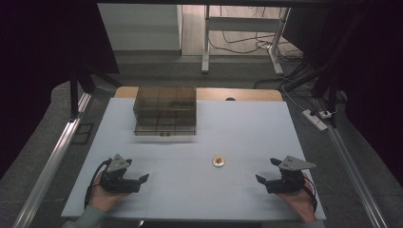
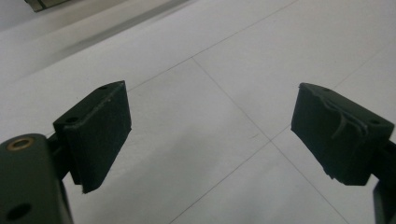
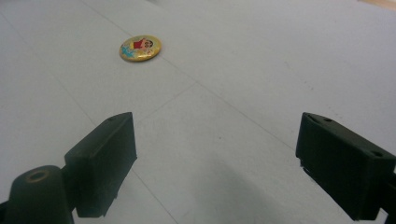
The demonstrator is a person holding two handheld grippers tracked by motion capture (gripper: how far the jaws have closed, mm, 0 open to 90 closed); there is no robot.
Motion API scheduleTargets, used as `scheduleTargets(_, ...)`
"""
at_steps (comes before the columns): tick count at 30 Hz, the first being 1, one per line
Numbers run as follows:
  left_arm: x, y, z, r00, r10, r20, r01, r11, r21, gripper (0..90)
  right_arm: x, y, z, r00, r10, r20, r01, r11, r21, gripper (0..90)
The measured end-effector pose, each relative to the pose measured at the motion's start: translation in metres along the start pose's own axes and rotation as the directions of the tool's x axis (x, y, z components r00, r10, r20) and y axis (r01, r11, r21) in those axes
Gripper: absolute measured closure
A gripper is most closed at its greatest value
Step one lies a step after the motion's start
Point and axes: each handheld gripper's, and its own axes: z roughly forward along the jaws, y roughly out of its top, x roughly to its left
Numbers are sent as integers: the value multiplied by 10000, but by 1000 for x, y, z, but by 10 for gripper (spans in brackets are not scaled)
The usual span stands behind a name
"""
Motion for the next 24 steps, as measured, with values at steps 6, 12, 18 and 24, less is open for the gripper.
scheduleTargets(6,2,0,0,9999,-110,-32,110,9999,-53,124,0,-2,-1,10000,-54,-58,54,10000,-33,122)
scheduleTargets(12,2,-1,1,9998,-203,-42,203,9998,73,124,-1,-2,1,9999,-140,-24,141,9998,103,125)
scheduleTargets(18,2,-1,2,9998,-178,-38,178,9997,141,123,-1,-2,2,9999,-133,-52,134,9999,100,128)
scheduleTargets(24,2,-1,1,9998,-188,-45,189,9998,112,123,-1,-2,2,9999,-148,-48,149,9998,109,130)
